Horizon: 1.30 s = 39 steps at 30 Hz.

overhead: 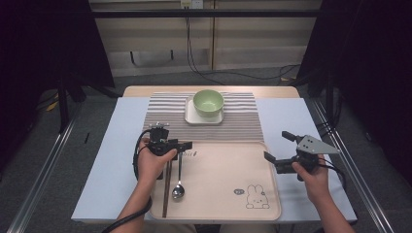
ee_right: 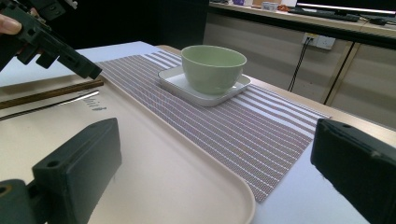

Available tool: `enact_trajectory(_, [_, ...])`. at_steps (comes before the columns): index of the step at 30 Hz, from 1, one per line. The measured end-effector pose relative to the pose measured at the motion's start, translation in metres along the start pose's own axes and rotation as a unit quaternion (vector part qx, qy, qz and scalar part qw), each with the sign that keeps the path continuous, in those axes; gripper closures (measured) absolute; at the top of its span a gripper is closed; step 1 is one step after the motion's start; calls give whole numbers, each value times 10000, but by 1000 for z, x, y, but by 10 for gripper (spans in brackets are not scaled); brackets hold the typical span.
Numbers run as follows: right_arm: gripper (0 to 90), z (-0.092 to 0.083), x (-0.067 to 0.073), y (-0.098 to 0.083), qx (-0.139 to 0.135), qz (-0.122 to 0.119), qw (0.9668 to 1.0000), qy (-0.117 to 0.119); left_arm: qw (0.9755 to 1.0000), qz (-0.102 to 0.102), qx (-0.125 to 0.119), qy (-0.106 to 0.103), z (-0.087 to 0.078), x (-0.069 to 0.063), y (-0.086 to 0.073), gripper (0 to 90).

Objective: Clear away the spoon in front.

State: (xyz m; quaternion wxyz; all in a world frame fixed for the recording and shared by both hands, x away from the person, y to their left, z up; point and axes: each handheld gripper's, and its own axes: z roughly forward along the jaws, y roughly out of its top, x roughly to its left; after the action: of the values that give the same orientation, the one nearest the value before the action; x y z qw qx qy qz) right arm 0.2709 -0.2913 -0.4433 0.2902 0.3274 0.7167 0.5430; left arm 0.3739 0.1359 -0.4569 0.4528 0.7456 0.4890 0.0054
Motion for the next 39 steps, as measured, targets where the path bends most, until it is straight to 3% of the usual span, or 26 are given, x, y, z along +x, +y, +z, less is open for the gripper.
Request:
enact_trajectory(9, [15, 0, 2, -1, 23, 15, 10000, -8, 9999, -104, -18, 30, 1, -2, 20, 158])
enact_trajectory(19, [16, 1, 1, -1, 49, -9, 10000, 19, 9998, -149, -104, 85, 5, -4, 34, 109])
enact_trajectory(39, [15, 0, 1, -1, 27, -19, 10000, 2, 9991, -289, -268, 171, 16, -3, 65, 101])
